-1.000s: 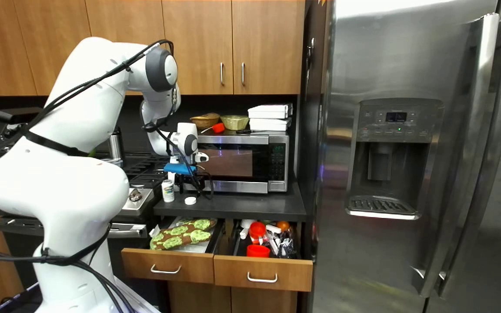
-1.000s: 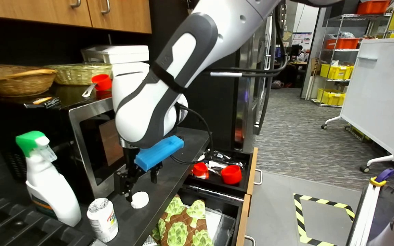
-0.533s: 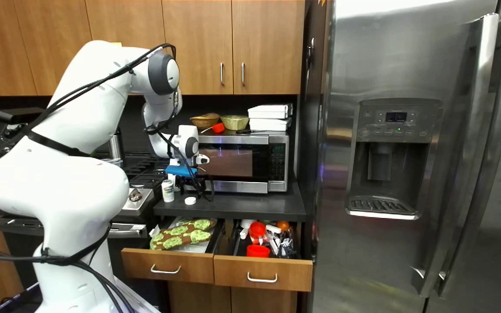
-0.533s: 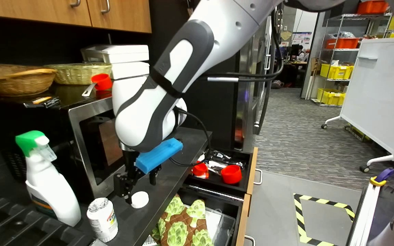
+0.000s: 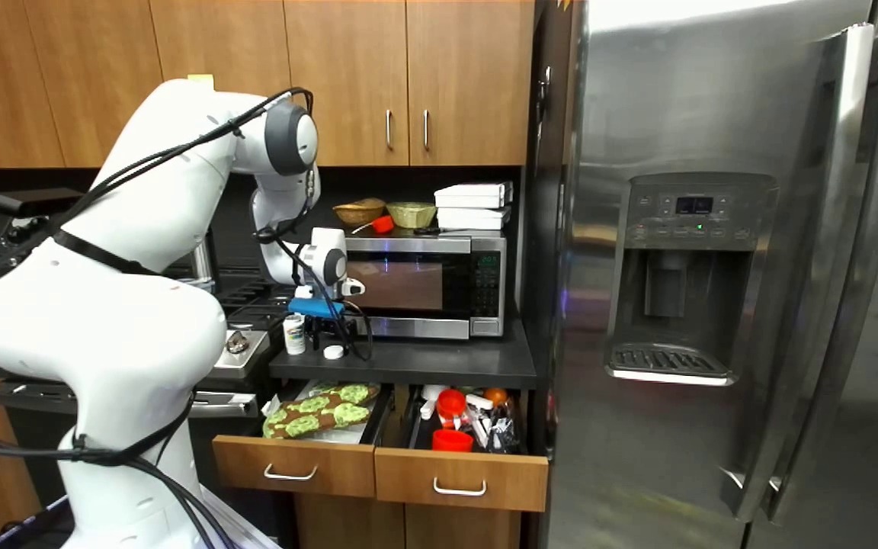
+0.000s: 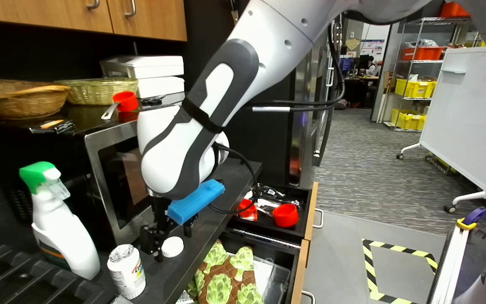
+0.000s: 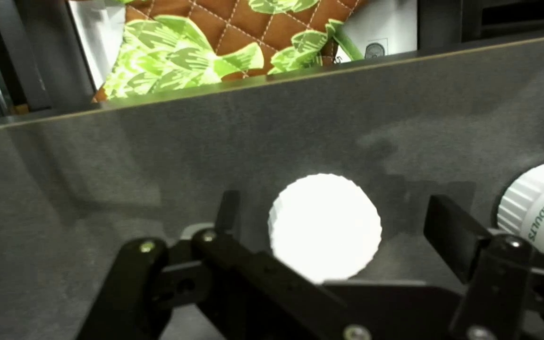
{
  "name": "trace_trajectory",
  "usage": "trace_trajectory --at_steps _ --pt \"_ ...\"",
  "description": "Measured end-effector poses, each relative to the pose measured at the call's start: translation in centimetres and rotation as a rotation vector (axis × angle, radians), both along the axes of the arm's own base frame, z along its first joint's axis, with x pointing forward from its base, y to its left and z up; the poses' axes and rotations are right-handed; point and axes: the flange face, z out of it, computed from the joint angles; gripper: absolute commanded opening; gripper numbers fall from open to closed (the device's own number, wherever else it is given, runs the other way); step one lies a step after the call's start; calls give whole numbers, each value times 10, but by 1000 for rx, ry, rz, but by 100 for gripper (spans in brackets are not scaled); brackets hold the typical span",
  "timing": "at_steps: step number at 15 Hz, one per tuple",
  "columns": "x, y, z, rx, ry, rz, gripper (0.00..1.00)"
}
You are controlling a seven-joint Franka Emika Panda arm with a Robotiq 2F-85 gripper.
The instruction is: Put the lid on the bottle
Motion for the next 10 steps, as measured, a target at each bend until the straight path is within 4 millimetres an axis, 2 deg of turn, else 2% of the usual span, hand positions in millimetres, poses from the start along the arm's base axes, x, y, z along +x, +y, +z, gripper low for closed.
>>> trace_trajectory --at_steps 2,3,7,8,10 --pt "0 3 -3 2 3 6 71" --pt "-1 5 -4 2 4 9 66" --pt "4 7 -1 5 -7 10 36" --pt "5 7 1 6 -11 9 31" --pt "6 9 2 8 -13 11 31"
